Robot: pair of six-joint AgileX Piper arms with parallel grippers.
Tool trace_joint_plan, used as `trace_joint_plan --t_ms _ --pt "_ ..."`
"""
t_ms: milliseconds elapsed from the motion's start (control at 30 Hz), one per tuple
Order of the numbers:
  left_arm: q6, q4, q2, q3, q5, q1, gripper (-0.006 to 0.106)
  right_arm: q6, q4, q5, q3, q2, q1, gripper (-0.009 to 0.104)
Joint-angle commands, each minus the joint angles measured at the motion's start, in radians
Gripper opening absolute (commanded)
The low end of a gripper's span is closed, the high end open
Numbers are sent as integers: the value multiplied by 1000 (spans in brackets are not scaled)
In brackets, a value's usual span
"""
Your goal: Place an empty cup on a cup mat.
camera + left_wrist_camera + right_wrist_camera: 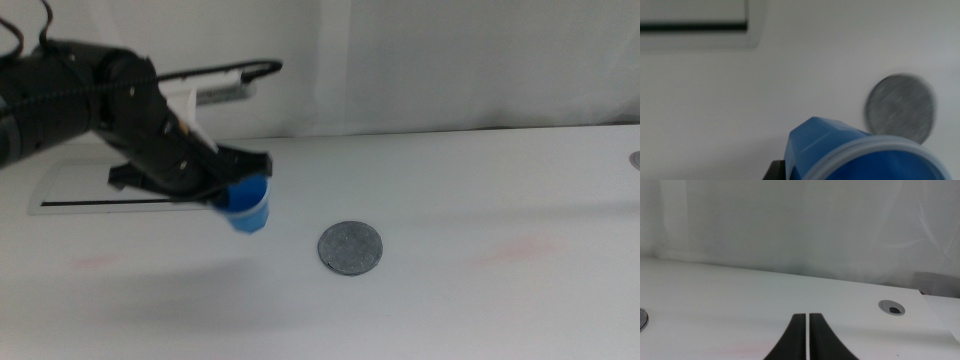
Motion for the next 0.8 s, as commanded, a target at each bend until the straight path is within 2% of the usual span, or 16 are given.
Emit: trace_joint_plan --t_ms 0,333,533,767 --pt "2 -12 13 -77 19 -28 -3 -6 -2 -5 4 2 -3 -3" --pt "23 -12 218 -340 105 -138 -3 -6 -2 -5 4 2 -3 -3" --pt "23 -12 316 -382 93 -206 -3 -6 -2 -5 4 2 -3 -3" --pt "23 -12 383 -382 60 -228 -3 -6 -2 -5 4 2 -3 -3"
